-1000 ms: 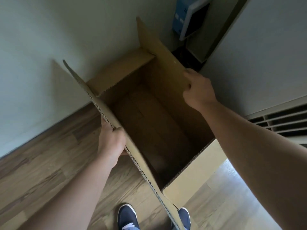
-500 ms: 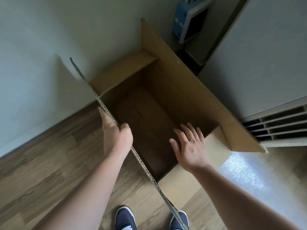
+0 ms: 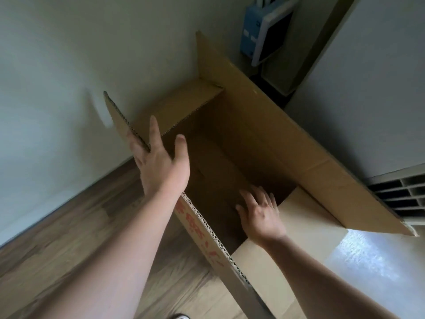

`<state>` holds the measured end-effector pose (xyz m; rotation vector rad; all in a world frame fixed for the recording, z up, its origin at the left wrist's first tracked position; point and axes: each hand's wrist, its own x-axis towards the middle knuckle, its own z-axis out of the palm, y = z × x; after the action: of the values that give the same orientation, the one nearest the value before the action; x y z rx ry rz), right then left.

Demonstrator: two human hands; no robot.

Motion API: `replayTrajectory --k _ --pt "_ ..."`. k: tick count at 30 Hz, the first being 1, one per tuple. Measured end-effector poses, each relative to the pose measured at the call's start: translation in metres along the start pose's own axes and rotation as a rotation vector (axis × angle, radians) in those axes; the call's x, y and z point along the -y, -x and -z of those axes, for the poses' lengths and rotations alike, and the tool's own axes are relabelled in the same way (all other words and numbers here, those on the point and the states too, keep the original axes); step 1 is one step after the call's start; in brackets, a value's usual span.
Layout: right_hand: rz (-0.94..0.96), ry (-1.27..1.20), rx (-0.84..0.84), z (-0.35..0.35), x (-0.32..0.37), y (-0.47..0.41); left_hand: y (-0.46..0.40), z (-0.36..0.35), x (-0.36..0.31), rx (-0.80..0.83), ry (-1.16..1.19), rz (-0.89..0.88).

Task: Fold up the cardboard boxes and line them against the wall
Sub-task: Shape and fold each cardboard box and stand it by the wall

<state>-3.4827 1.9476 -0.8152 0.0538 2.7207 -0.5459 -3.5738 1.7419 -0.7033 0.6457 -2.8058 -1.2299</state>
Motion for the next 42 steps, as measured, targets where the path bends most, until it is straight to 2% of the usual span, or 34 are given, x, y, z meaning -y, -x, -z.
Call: replayTrajectory --k 6,9,12,16,18,23,25,27,29,30,32,35,37,39,42 --pt "0.228 0.021 -0.147 0.074 0.131 -0.108 0.003 0.001 0.013 -0.058 0.122 0.0" --pt "0.317 0.188 0.0 0.086 0.177 -0.151 0.0 -0.003 0.013 -0.064 0.156 -0.014" --pt "0.283 0.288 0.191 0.07 0.18 -0.164 0.0 -0.004 0.015 -0.067 0.196 0.011" --pt "0.191 0.233 0.406 0.045 0.157 -0.157 0.001 -0.012 0.023 0.057 0.134 -0.084" --pt "0.193 0.147 0.418 0.05 0.154 -0.159 -0.003 -0.022 0.033 0.16 0.036 -0.119" --pt "0.135 -0.205 0.104 0.104 0.131 -0.148 -0.015 -0.049 0.038 0.265 -0.218 -0.117" --pt "0.2 -0.109 -0.08 0.131 0.114 -0.133 -0.019 -0.058 0.037 0.349 -0.34 -0.101" --pt "0.265 0.027 -0.359 0.152 0.095 -0.117 -0.021 -0.063 0.042 0.472 -0.49 -0.105" --pt "0.214 0.148 -0.527 0.162 0.072 -0.101 -0.024 -0.061 0.049 0.561 -0.587 -0.134" --pt "0.114 0.203 -0.494 0.167 0.062 -0.093 -0.027 -0.06 0.051 0.583 -0.614 -0.143" --pt "-0.062 0.186 -0.289 0.165 0.052 -0.074 -0.026 -0.059 0.052 0.599 -0.644 -0.13" --pt "0.003 -0.047 -0.034 0.126 0.067 -0.047 -0.01 -0.068 0.053 0.526 -0.63 -0.087" --pt "0.039 -0.028 0.107 0.082 0.076 -0.033 0.003 -0.072 0.059 0.459 -0.605 -0.087" --pt "0.006 0.03 0.156 0.047 0.075 -0.031 0.008 -0.074 0.066 0.413 -0.595 -0.123" --pt "-0.025 0.075 0.15 0.017 0.073 -0.034 0.004 -0.074 0.067 0.451 -0.602 -0.125"
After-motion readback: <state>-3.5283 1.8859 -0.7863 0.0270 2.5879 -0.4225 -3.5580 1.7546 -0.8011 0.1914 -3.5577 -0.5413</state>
